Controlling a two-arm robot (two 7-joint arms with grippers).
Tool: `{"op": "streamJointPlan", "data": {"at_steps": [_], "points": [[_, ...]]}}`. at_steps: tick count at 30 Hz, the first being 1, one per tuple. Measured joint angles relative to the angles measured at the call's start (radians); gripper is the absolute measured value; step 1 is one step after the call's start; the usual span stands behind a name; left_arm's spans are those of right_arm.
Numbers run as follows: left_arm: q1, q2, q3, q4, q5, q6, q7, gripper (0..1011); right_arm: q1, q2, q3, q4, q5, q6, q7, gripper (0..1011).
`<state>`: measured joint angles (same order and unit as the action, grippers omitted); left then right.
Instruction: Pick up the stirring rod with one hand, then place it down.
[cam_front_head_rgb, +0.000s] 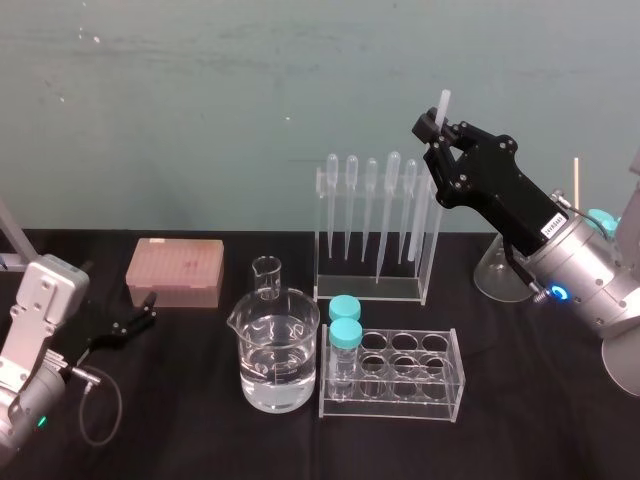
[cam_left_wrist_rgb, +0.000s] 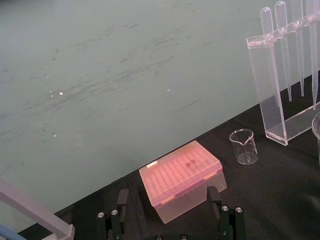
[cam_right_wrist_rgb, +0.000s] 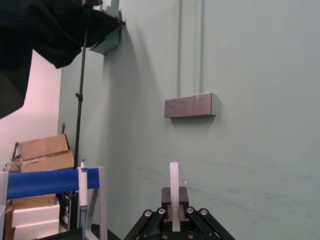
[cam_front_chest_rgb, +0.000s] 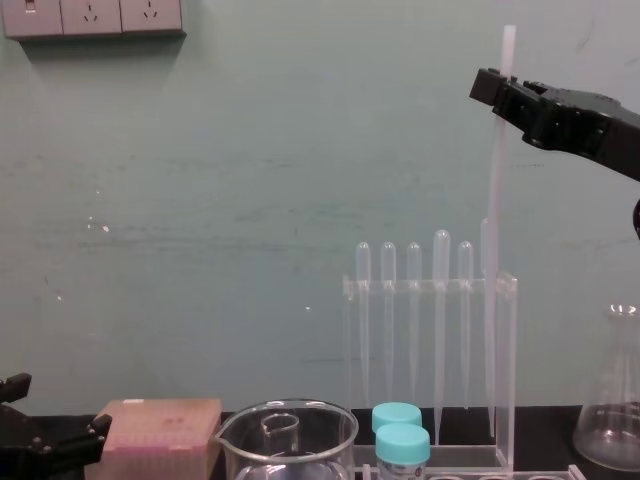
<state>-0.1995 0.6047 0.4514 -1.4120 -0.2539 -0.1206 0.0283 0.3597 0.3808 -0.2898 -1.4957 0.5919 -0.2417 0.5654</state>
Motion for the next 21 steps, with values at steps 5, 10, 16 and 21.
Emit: {"op": "streamJointPlan", "data": {"at_steps": [5, 10, 16, 21], "points": [[0.0, 0.0, 0.0, 0.0, 0.0, 0.0, 0.0, 1000, 0.0, -0.001, 0.0, -0.001, -0.001, 0.0, -0.002, 70], [0.0, 0.0, 0.0, 0.0, 0.0, 0.0, 0.0, 1000, 0.001, -0.002, -0.001, -0.001, -0.001, 0.001, -0.002, 70], [0.0, 0.0, 0.0, 0.0, 0.0, 0.0, 0.0, 1000, 0.003, -0.002, -0.001, 0.001, -0.001, 0.002, -0.002, 70], [0.0, 0.0, 0.0, 0.0, 0.0, 0.0, 0.0, 1000, 0.005, -0.003, -0.002, 0.007, 0.0, 0.002, -0.002, 70]]}}
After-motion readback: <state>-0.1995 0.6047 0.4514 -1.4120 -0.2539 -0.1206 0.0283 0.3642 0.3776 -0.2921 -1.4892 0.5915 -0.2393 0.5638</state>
